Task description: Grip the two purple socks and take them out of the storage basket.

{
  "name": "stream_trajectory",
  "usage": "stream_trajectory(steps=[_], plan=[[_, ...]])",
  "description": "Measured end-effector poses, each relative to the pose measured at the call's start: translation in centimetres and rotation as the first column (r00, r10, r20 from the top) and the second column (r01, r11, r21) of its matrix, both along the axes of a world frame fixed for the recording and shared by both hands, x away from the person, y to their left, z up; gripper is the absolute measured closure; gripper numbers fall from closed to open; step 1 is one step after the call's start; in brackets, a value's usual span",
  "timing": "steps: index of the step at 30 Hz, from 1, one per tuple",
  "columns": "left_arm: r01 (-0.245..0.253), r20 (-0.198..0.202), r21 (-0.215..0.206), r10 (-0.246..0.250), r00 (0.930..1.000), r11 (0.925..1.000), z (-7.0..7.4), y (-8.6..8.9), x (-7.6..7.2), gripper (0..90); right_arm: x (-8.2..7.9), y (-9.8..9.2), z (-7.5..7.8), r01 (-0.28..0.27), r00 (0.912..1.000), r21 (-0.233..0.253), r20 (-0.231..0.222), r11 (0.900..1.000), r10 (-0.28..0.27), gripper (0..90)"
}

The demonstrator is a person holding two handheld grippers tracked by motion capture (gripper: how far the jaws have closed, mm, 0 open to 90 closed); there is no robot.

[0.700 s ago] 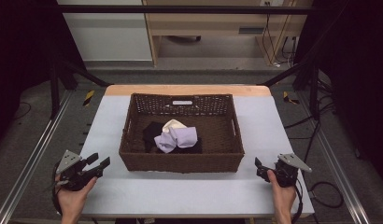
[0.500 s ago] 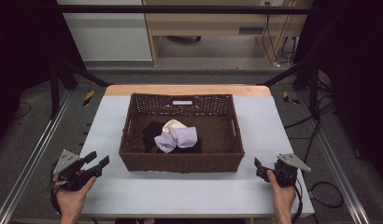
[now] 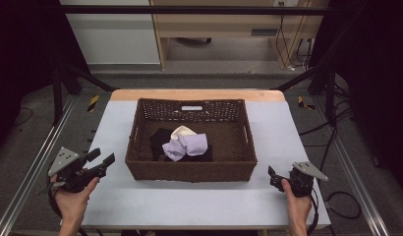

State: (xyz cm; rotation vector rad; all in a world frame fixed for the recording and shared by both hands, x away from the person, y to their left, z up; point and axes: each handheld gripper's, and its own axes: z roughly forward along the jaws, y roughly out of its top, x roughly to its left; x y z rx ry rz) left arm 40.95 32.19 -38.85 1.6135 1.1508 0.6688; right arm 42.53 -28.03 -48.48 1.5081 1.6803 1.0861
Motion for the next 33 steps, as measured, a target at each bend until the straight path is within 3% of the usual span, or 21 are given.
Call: stream_trajectory(steps=[9, 24, 33], plan=[[0.044, 0.041, 0.019, -0.045, 0.9982, 0.9988, 2.8, -2.5, 1.4, 39.2, -0.1, 0.0, 0.0, 0.008, 0.9999, -0.004, 0.007, 1.000, -0.008, 5.3], [0.101, 0.043, 0.016, -0.102, 0.9939, 0.9947, 4.4, -6.8, 4.2, 38.2, -0.1, 0.0, 0.0, 0.010, 0.9999, -0.005, 0.008, 1.000, -0.010, 5.1], [0.113, 0.024, 0.041, -0.114, 0.9931, 0.9927, 4.7, -9.1, 6.4, 38.9, -0.1, 0.1, 0.0, 0.004, 0.9999, -0.011, 0.012, 1.000, -0.004, 5.0]])
